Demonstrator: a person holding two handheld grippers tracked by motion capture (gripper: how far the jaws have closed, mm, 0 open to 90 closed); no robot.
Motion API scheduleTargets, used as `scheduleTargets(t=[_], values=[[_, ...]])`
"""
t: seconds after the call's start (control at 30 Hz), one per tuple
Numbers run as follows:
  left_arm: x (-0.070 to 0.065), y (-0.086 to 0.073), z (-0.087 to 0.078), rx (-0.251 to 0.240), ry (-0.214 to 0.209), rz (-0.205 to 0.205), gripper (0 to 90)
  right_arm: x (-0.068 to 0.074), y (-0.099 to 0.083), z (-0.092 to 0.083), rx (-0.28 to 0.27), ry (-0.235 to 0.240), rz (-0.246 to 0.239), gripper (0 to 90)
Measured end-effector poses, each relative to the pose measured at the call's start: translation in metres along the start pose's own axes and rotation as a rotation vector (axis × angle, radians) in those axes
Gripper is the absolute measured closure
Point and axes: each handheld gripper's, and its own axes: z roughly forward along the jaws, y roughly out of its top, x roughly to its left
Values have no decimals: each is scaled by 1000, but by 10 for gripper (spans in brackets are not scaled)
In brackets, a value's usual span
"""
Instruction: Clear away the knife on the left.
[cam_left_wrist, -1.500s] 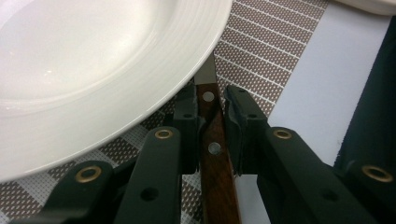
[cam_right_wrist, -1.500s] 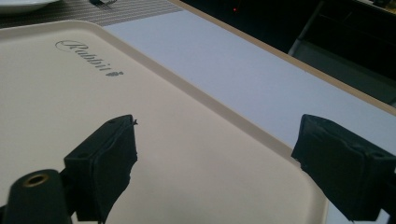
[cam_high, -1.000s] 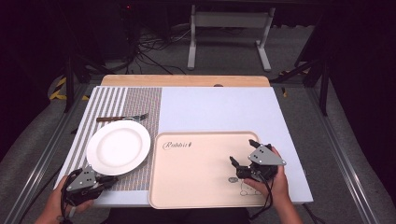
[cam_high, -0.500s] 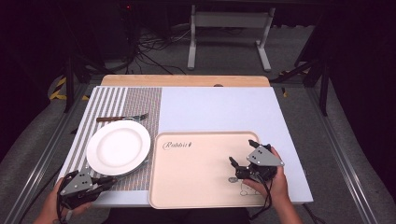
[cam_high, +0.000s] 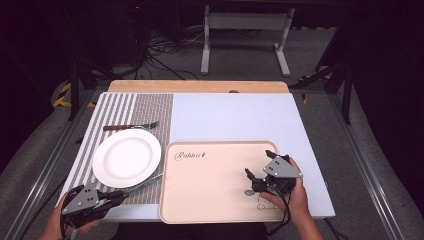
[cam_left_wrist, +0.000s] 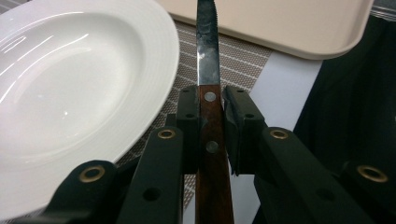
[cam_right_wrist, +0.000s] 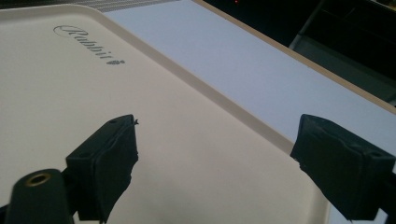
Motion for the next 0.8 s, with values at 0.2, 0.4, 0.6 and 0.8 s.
scheduleTargets(t=[0.2,0.4,0.6,0.8], values=[[0,3,-2,-23,-23,-8,771,1,0,1,4,6,2,138],[-1,10,-4,-49,-11,-6,772,0,0,2,3,6,5,137],[-1,22,5,-52,-8,5,771,1,0,3,7,7,4,137],[6,40,19,-74,-5,-21,771,1,0,3,8,6,13,137]])
